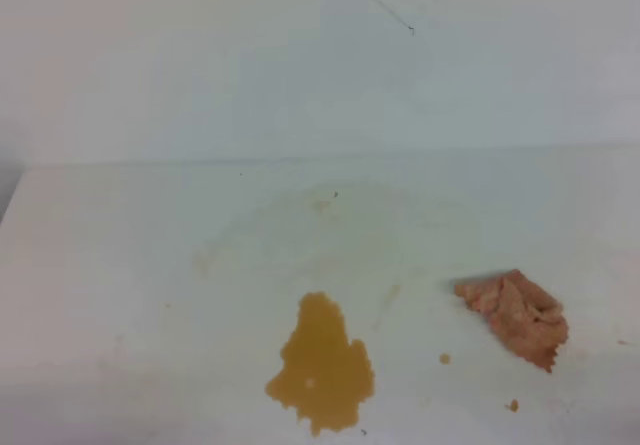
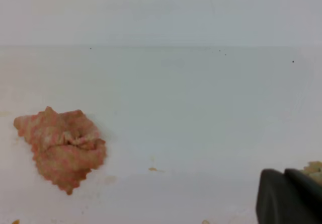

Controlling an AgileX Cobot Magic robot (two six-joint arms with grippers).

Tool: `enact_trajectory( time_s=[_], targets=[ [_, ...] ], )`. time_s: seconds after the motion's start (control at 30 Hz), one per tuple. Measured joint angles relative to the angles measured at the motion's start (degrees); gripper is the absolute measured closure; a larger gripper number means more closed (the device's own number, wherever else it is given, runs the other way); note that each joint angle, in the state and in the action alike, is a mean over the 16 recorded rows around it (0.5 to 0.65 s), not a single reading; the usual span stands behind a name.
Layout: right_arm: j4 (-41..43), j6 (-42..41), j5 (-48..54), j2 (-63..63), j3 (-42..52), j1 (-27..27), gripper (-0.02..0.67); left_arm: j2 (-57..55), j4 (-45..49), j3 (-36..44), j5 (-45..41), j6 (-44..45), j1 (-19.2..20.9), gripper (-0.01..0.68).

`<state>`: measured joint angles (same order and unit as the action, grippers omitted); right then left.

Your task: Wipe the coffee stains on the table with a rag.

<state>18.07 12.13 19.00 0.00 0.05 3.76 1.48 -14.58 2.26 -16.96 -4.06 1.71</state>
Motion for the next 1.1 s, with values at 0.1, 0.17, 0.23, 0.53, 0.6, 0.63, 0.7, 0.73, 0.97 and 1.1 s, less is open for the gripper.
enact_trajectory(
  time_s=[0.1,0.17,0.23,0.53,0.6,0.63,0.7,0.73,0.97,1.1],
  targets=[
    [0.0,0.0,0.0,0.0,0.0,0.0,0.652,0.0,0.0,0.0,0.0,0.0,0.0,0.672],
    [0.0,0.0,0.0,0.0,0.0,0.0,0.652,0.0,0.0,0.0,0.0,0.0,0.0,0.672],
    [0.0,0.0,0.0,0.0,0.0,0.0,0.652,0.0,0.0,0.0,0.0,0.0,0.0,0.672],
    [0.0,0.0,0.0,0.0,0.0,0.0,0.652,0.0,0.0,0.0,0.0,0.0,0.0,0.672],
    [0.0,0.0,0.0,0.0,0.0,0.0,0.652,0.0,0.0,0.0,0.0,0.0,0.0,0.672],
    [0.06,-0.04,0.0,0.0,0.0,0.0,0.652,0.0,0.0,0.0,0.0,0.0,0.0,0.672],
    [0.49,-0.2,0.0,0.0,0.0,0.0,0.652,0.0,0.0,0.0,0.0,0.0,0.0,0.672],
    [0.84,-0.29,0.0,0.0,0.0,0.0,0.652,0.0,0.0,0.0,0.0,0.0,0.0,0.672],
    [5.66,-0.97,0.0,-0.1,0.0,0.0,0.652,0.0,0.0,0.0,0.0,0.0,0.0,0.672],
    [8.84,-1.34,-0.09,-0.1,0.0,0.0,0.652,0.0,0.0,0.0,0.0,0.0,0.0,0.672]
  ],
)
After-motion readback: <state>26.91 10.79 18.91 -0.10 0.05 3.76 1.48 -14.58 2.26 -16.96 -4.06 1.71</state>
